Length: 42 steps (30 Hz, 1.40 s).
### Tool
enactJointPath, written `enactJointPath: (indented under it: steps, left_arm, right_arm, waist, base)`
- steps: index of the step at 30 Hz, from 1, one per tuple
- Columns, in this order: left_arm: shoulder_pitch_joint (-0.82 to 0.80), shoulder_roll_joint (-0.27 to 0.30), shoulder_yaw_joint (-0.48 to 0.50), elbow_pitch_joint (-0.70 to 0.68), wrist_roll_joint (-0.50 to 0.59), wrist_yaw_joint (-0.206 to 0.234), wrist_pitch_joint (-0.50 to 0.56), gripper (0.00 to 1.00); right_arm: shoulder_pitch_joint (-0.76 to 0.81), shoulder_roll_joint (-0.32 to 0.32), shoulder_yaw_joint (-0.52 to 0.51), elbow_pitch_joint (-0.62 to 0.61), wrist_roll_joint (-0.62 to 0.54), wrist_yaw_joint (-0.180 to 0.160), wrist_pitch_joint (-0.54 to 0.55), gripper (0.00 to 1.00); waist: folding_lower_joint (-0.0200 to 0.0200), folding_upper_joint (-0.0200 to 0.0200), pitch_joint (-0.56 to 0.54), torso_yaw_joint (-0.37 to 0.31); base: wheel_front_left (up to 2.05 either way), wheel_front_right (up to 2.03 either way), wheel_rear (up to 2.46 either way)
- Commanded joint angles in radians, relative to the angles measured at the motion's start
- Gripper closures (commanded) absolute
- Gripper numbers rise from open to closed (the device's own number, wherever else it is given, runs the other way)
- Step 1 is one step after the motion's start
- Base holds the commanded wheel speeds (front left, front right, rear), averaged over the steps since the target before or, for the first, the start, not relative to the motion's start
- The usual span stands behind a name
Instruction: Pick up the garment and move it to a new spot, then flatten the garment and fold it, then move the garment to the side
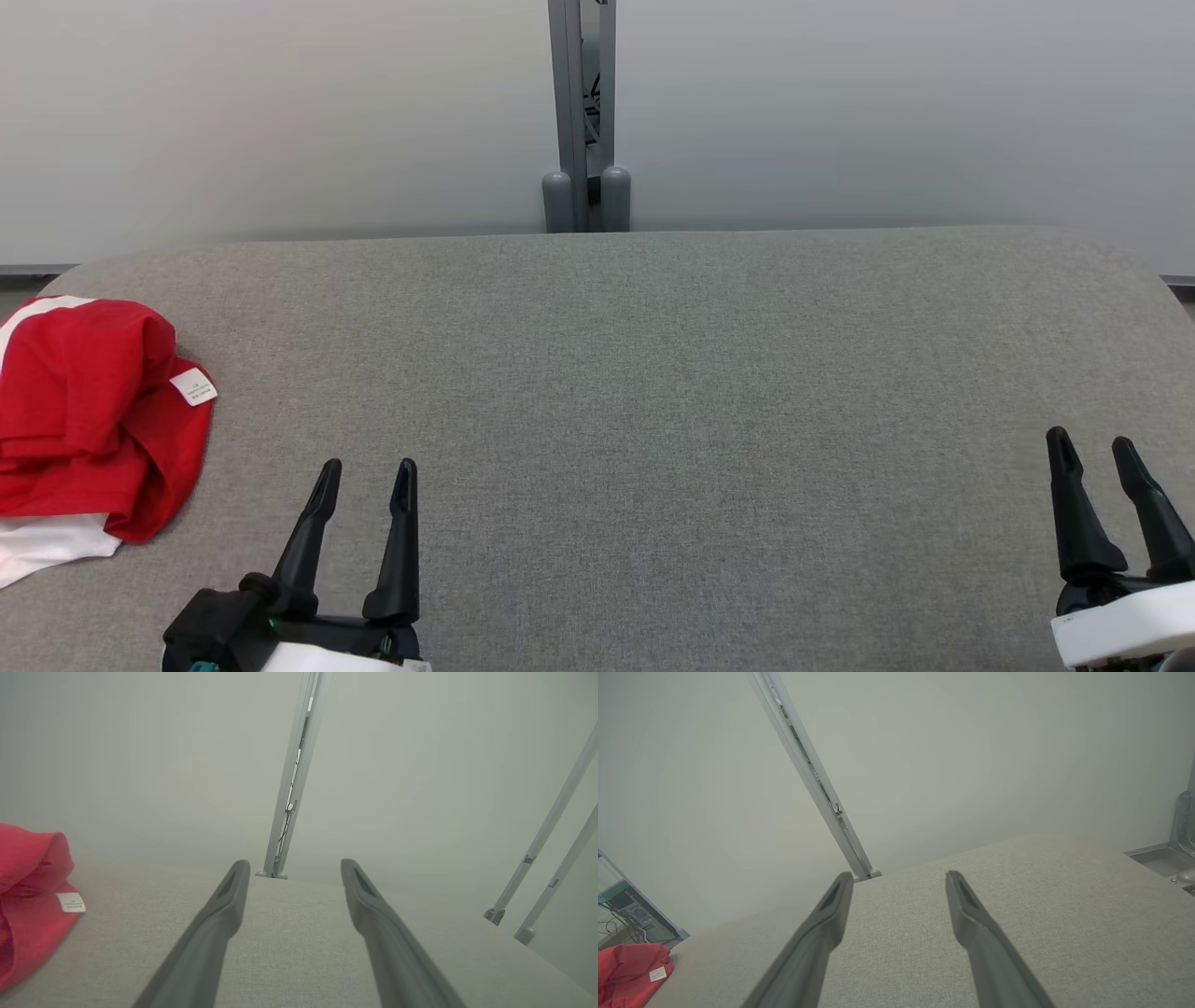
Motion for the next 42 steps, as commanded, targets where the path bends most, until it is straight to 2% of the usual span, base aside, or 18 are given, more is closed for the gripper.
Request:
enactJointPath:
  steps: [1, 20, 32, 42]
  left_arm:
    - [-0.032, 0.007, 0.008, 0.011, 0.031, 0.011, 0.002, 0.00]
    - [-0.121, 0.019, 0.041, 0.137, 0.170, 0.047, 0.039, 0.00]
    - [-0.165, 0.021, 0.047, 0.208, 0.237, 0.052, 0.077, 0.00]
    - [-0.187, 0.004, 0.075, 0.254, 0.256, 0.079, 0.114, 0.00]
  right_arm:
    - [-0.023, -0.014, 0.010, 0.002, -0.039, 0.005, -0.019, 0.00]
    - [-0.054, 0.003, 0.074, 0.092, -0.245, 0.005, -0.125, 0.00]
    - [-0.074, 0.019, 0.091, 0.197, -0.317, 0.006, -0.187, 0.00]
    - [-0.105, 0.024, 0.114, 0.247, -0.374, 0.006, -0.228, 0.00]
  waist:
    - [0.0000, -0.0001, -0.001, 0.000]
    - [0.0000, -0.0001, -0.007, 0.003]
    - [0.0000, -0.0001, -0.010, 0.004]
    - [0.0000, -0.0001, -0.007, -0.002]
  base:
    - [0.00, 0.00, 0.00]
    - [0.00, 0.00, 0.00]
    - [0.00, 0.00, 0.00]
    - [0.00, 0.00, 0.00]
